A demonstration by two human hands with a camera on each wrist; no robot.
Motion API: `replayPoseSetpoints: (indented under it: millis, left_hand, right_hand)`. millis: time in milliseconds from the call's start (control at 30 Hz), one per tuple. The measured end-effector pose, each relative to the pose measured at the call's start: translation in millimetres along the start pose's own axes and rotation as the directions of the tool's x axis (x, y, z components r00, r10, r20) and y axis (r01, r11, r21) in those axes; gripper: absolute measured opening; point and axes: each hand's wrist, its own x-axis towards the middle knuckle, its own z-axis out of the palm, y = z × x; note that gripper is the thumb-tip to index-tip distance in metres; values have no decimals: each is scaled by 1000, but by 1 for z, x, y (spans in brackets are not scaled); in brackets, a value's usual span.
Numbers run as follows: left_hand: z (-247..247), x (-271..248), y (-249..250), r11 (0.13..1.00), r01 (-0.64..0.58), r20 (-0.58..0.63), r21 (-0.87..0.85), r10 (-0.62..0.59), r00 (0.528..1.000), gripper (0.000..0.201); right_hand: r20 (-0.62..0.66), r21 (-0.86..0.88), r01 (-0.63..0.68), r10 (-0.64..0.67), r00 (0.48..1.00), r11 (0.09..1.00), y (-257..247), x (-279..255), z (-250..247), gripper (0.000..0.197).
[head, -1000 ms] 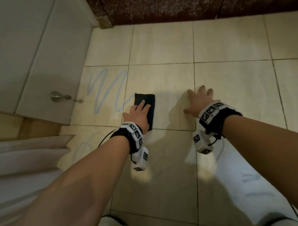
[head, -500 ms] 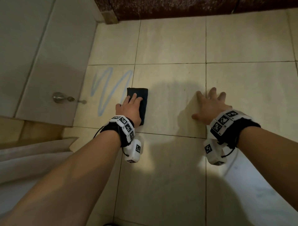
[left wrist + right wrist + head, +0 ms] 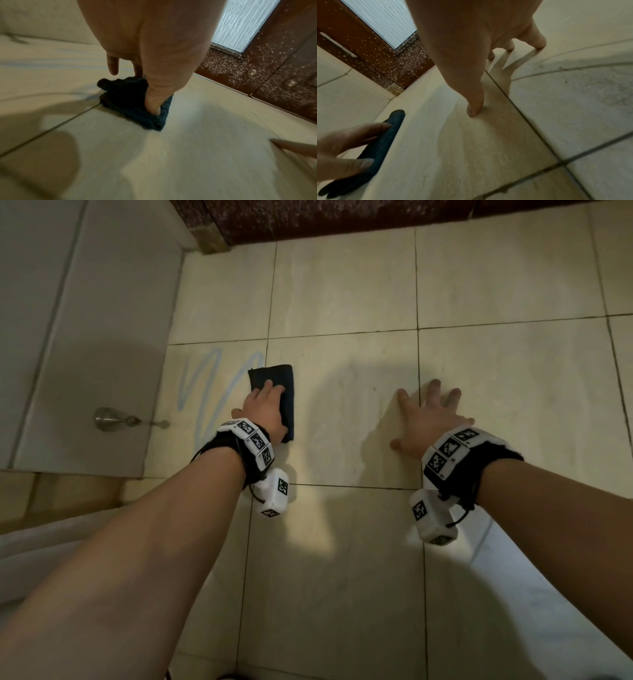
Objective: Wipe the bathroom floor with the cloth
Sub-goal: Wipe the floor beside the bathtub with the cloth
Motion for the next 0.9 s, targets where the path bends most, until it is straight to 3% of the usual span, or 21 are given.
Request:
replayPoseSetpoints:
  millis: [367,633,900]
  left_hand:
    - [45,-73,9,998,-36,39,58,34,999,86]
    - [59,-90,37,981,-140,-45,136,147,988,81]
    - [60,-90,99,933,-293,0,208,299,954,80]
  right_hand:
    - [-59,-34,81,-83,995,996,15,-8,4,95]
    - [-144,-82,147,-157,977,986,41,-17,7,89]
    - [-133,-52,196,-201,971,979,51,-17,10,77]
